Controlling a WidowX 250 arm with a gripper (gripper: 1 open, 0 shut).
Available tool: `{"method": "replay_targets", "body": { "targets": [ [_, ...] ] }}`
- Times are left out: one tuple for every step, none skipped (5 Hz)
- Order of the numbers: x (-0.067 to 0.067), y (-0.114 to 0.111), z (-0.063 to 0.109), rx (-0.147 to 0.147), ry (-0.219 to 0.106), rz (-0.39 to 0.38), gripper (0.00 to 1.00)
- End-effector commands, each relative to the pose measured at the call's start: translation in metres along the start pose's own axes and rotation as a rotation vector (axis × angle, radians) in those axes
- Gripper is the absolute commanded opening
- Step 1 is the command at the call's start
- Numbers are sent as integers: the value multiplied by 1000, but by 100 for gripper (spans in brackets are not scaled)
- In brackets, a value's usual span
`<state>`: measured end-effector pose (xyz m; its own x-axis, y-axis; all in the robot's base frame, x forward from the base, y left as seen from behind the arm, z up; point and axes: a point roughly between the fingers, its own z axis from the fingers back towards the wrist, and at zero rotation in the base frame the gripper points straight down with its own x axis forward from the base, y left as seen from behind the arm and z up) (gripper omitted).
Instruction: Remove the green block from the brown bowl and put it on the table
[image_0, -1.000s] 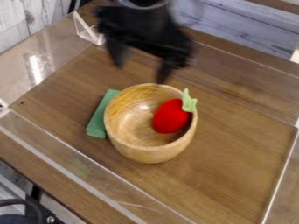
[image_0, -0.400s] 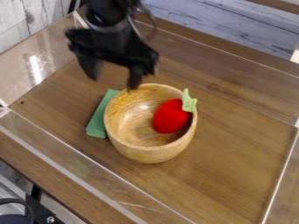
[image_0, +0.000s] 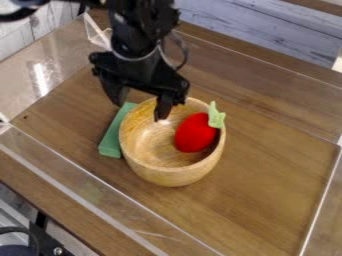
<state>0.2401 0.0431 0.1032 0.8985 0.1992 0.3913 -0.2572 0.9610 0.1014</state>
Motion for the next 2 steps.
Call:
{"method": "replay_targets", "body": {
  "targets": [
    [-6,-2,-6,-8,-21,-34,100],
    [-16,-2,-17,-19,-29,-66,100]
  ]
}}
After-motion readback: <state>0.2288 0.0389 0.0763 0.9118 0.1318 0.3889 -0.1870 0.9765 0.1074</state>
